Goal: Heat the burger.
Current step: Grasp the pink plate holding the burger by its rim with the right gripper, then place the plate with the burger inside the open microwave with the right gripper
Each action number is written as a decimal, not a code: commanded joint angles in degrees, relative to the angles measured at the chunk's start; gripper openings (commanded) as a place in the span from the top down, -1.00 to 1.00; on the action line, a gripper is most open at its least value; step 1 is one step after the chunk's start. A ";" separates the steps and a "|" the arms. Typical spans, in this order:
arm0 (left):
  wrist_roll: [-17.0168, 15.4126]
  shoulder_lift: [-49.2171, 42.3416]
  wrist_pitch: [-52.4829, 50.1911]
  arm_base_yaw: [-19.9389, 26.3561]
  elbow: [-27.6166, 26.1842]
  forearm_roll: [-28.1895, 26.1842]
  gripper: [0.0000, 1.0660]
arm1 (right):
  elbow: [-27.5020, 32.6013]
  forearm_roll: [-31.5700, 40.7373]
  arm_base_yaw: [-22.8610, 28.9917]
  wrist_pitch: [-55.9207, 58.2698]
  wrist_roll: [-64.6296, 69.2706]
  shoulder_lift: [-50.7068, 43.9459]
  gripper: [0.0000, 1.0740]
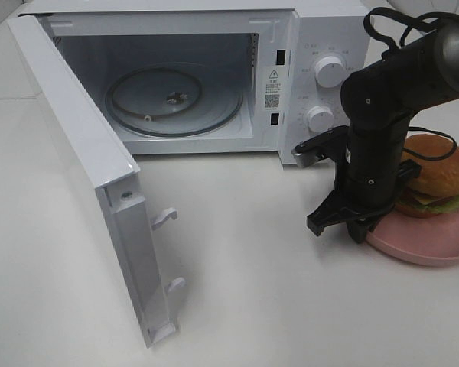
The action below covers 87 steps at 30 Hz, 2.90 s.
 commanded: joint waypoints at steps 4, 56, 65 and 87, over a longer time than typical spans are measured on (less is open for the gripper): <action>0.00 -1.15 -0.57 -0.17 0.11 -0.11 0.99 | 0.86 1.89 0.06 -0.57 -1.15 0.57 1.00; 0.00 -1.15 -0.57 -0.17 0.11 -0.11 0.99 | 30.88 -31.40 24.58 -12.83 -4.41 -25.78 1.00; 0.00 -1.15 -0.57 -0.17 0.11 -0.11 0.99 | 30.88 -35.64 24.75 -14.61 -9.97 -25.78 1.00; 0.00 -1.15 -0.57 -0.17 0.11 -0.11 0.99 | 30.83 -40.11 24.58 -22.63 -29.39 -25.78 1.00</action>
